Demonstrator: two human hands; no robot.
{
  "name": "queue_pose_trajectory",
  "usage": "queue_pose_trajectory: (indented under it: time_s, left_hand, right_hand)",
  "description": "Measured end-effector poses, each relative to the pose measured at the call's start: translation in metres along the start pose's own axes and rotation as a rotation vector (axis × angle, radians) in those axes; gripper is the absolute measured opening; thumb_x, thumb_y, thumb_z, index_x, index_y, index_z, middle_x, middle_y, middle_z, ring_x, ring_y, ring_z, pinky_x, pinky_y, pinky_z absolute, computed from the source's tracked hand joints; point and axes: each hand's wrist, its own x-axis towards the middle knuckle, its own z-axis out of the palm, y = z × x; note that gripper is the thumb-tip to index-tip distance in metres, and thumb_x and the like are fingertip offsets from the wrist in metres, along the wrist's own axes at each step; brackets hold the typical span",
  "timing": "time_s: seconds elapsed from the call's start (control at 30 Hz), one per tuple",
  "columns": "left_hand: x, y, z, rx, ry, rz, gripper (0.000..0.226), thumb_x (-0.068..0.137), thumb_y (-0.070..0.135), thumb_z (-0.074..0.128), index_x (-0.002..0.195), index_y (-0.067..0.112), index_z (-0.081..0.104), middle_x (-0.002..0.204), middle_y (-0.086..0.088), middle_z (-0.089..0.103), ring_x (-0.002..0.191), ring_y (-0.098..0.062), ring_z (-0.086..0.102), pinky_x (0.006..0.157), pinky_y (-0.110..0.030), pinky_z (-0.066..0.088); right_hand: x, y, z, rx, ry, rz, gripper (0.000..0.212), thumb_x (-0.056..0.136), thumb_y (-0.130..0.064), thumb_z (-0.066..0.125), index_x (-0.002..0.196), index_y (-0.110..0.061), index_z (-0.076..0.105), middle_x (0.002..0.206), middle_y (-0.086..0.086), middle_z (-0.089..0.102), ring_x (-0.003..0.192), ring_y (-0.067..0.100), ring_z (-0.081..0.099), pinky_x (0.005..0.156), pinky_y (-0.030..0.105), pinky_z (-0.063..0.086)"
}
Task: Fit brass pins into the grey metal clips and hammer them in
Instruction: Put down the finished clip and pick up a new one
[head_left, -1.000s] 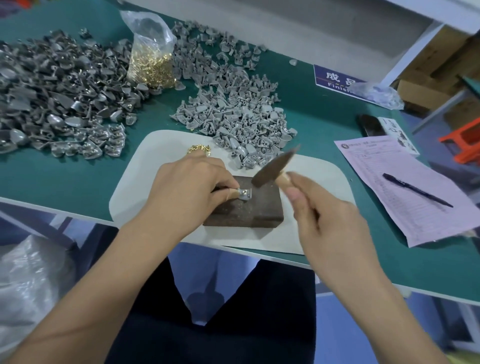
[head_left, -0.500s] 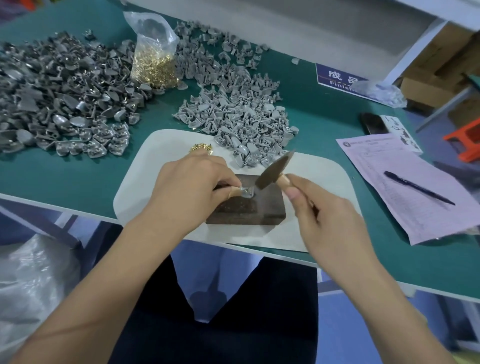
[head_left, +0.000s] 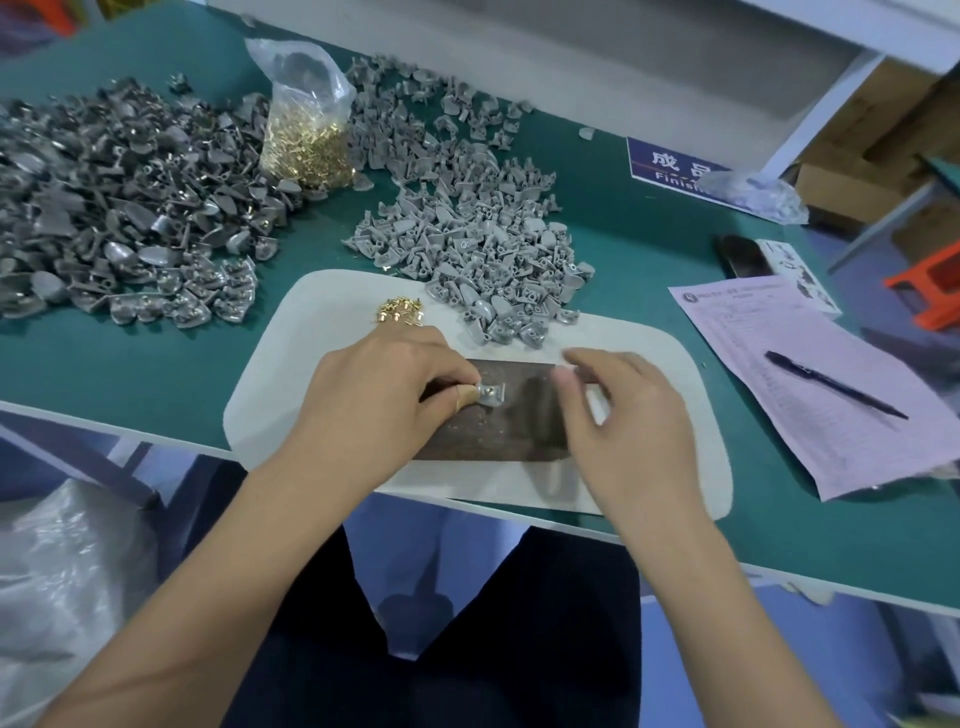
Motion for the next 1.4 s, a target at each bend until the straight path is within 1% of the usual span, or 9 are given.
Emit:
queue_pose_trajectory:
  time_s: [0.07, 0.2, 0.43, 0.7, 0.87, 1.0, 1.17, 1.3, 1.4]
  left_hand:
    - [-0.006, -0.002, 0.003, -0.027, 0.043, -0.026, 0.009, 0.087, 0.045, 0.066, 0.094, 0.041, 0.069, 0.090, 0.020, 0.061, 0.096, -0.002, 0.053, 0.066, -0.030, 0.046]
    - [-0.019, -0.022, -0.001, -0.060, 0.154, -0.119, 0.009, 0.086, 0.041, 0.067, 0.095, 0.038, 0.068, 0.091, 0.019, 0.059, 0.096, -0.003, 0.055, 0.069, -0.032, 0.051]
    - [-0.038, -0.069, -0.032, -0.035, 0.284, -0.261, 0.007, 0.087, 0.042, 0.067, 0.092, 0.041, 0.063, 0.092, 0.021, 0.057, 0.089, 0.003, 0.053, 0.063, -0.025, 0.043]
    - [-0.057, -0.113, -0.051, 0.066, 0.255, -0.490, 0.011, 0.090, 0.039, 0.068, 0.100, 0.034, 0.070, 0.097, 0.014, 0.064, 0.100, -0.013, 0.059, 0.073, -0.032, 0.048]
    - [-0.059, -0.116, -0.055, 0.006, 0.245, -0.558, 0.020, 0.091, 0.037, 0.067, 0.110, 0.034, 0.064, 0.103, 0.012, 0.070, 0.103, -0.017, 0.061, 0.079, -0.038, 0.051]
    - [-0.059, -0.115, -0.055, 0.070, 0.241, -0.557, 0.019, 0.092, 0.041, 0.064, 0.110, 0.037, 0.063, 0.104, 0.014, 0.070, 0.103, -0.015, 0.059, 0.070, -0.032, 0.044]
    - [-0.054, -0.107, -0.051, -0.014, 0.266, -0.481, 0.014, 0.090, 0.037, 0.067, 0.103, 0.037, 0.065, 0.099, 0.021, 0.068, 0.091, 0.001, 0.057, 0.066, -0.027, 0.042]
    - [-0.038, -0.088, -0.039, -0.120, 0.170, -0.356, 0.008, 0.090, 0.036, 0.067, 0.096, 0.041, 0.066, 0.092, 0.027, 0.063, 0.080, 0.019, 0.048, 0.061, -0.009, 0.030]
    - [-0.020, -0.075, -0.029, -0.110, 0.047, -0.224, 0.010, 0.092, 0.033, 0.065, 0.098, 0.041, 0.069, 0.094, 0.022, 0.064, 0.081, 0.013, 0.049, 0.062, -0.013, 0.034]
  right_hand:
    - [0.004, -0.025, 0.010, 0.158, -0.068, -0.119, 0.017, 0.094, -0.032, 0.070, 0.108, -0.026, 0.077, 0.102, -0.010, 0.073, 0.101, 0.015, 0.065, 0.091, 0.039, 0.052]
    - [0.014, -0.058, 0.035, 0.119, -0.142, -0.256, 0.005, 0.091, -0.025, 0.073, 0.094, -0.028, 0.076, 0.093, -0.012, 0.070, 0.091, 0.014, 0.063, 0.081, 0.040, 0.052]
    - [0.038, -0.115, 0.080, 0.084, -0.287, -0.381, 0.005, 0.090, -0.026, 0.069, 0.093, -0.029, 0.071, 0.091, -0.011, 0.066, 0.086, 0.013, 0.058, 0.075, 0.035, 0.046]
    - [0.061, -0.172, 0.133, -0.086, -0.524, -0.463, 0.011, 0.096, -0.030, 0.061, 0.098, -0.030, 0.072, 0.100, -0.010, 0.068, 0.099, 0.018, 0.062, 0.075, 0.032, 0.048]
    - [0.071, -0.190, 0.152, -0.133, -0.492, -0.440, 0.009, 0.097, -0.031, 0.062, 0.095, -0.029, 0.070, 0.099, -0.009, 0.069, 0.096, 0.019, 0.063, 0.071, 0.030, 0.042]
    - [0.074, -0.196, 0.158, -0.134, -0.486, -0.427, 0.008, 0.097, -0.032, 0.063, 0.093, -0.030, 0.070, 0.097, -0.009, 0.070, 0.093, 0.018, 0.064, 0.070, 0.029, 0.044]
    - [0.081, -0.178, 0.138, -0.034, -0.466, -0.390, 0.011, 0.092, -0.036, 0.069, 0.103, -0.034, 0.070, 0.096, -0.013, 0.070, 0.090, 0.013, 0.063, 0.074, 0.031, 0.049]
    - [0.096, -0.130, 0.098, 0.029, -0.312, -0.235, 0.008, 0.093, -0.034, 0.067, 0.097, -0.031, 0.073, 0.090, -0.016, 0.070, 0.080, 0.011, 0.063, 0.077, 0.035, 0.055]
    - [0.100, -0.089, 0.068, 0.101, -0.177, -0.104, 0.011, 0.095, -0.028, 0.065, 0.092, -0.029, 0.075, 0.088, -0.017, 0.072, 0.083, 0.004, 0.065, 0.077, 0.029, 0.054]
